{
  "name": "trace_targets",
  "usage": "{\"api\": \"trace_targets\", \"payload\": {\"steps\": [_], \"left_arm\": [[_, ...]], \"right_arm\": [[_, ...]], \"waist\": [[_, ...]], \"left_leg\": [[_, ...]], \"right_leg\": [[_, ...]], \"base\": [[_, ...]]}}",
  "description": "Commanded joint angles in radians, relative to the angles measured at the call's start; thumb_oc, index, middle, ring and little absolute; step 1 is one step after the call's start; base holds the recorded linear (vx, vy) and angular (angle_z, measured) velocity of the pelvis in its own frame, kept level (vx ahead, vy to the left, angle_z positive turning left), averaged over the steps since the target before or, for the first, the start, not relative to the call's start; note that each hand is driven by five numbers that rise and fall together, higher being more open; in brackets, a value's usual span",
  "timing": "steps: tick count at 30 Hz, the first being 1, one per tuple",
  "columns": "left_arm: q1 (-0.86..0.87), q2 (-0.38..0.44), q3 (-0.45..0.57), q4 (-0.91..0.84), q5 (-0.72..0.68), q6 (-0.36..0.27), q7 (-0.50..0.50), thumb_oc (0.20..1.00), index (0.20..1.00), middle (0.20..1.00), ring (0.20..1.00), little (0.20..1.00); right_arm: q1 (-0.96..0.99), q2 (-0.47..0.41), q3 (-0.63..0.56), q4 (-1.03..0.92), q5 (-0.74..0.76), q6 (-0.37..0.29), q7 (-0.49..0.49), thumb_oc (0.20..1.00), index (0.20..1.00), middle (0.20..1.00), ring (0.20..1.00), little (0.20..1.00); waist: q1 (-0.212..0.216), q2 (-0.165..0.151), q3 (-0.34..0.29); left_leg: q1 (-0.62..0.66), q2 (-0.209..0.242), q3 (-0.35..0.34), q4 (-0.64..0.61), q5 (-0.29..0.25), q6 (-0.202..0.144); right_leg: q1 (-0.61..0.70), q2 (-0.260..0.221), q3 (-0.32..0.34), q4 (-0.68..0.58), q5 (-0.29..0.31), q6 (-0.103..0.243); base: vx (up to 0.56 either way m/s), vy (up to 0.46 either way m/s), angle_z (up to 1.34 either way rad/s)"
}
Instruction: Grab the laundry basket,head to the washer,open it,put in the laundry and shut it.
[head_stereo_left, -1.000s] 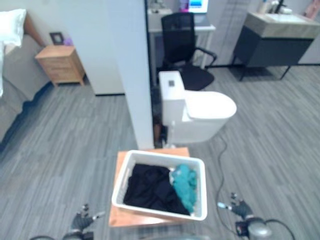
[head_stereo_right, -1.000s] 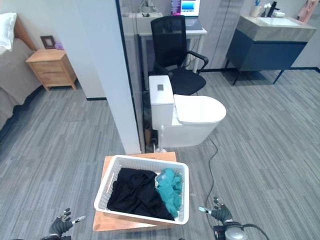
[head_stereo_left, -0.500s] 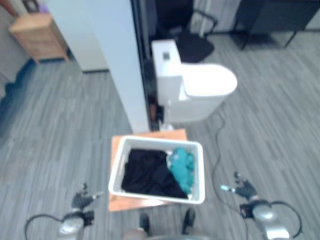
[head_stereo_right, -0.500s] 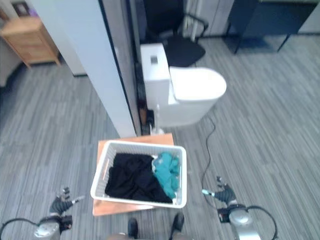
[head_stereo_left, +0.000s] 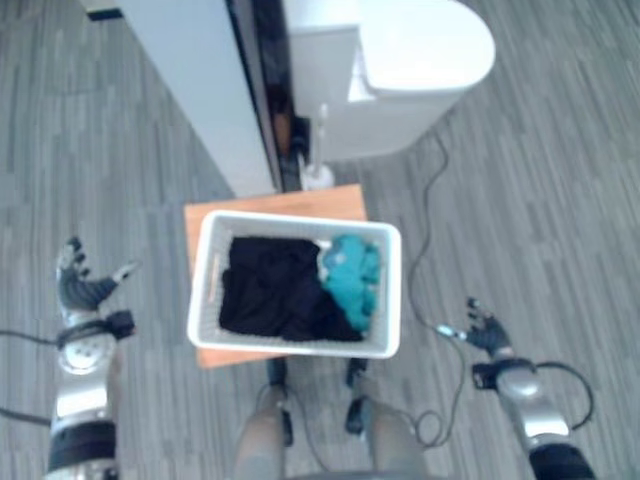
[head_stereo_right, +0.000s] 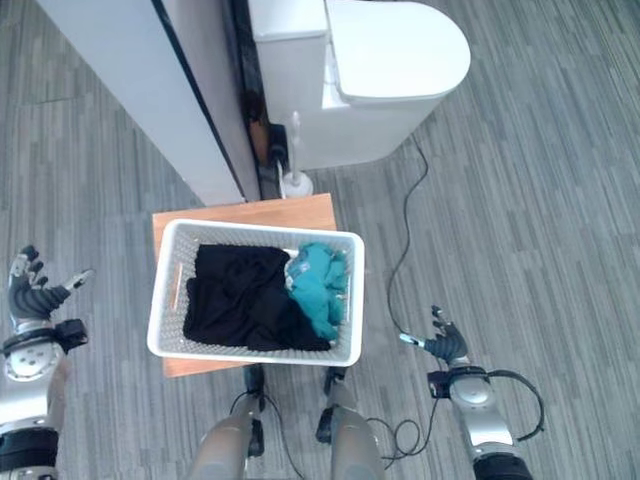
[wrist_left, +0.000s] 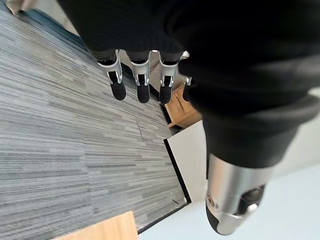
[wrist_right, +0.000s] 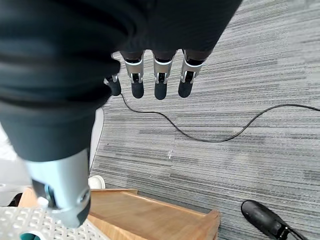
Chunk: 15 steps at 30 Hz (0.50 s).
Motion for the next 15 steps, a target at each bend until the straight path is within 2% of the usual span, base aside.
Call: {"api": "trace_targets", "payload": {"steps": [1, 15], "left_arm": [[0.012, 0.07, 0.028, -0.019, 0.038, -0.033, 0.037, 1.0, 1.0, 1.0, 1.0, 1.0], [0.054, 0.07, 0.06, -0.101, 0.042, -0.016, 0.022, 1.0, 1.0, 1.0, 1.0, 1.0]], "right_arm": [[-0.006, 0.006, 0.003, -0.009, -0.003, -0.031, -0.01, 1.0, 1.0, 1.0, 1.0, 1.0], [-0.016, 0.015, -0.051, -0.135, 0.036, -0.042, -0.044, 1.0, 1.0, 1.0, 1.0, 1.0]], "waist": [[0.012, 0.017, -0.019], [0.016, 0.028, -0.013]], "left_leg": [[-0.063, 0.018, -0.104, -0.031, 0.02, -0.003], [-0.088, 0.009, -0.106, -0.031, 0.022, 0.003]], "right_leg": [[0.029, -0.084, -0.027, 0.011, -0.059, 0.1], [0.0, -0.089, -0.025, 0.012, -0.047, 0.102]], "base": [[0.0, 0.0, 0.0], [0.0, 0.002, 0.0]]}}
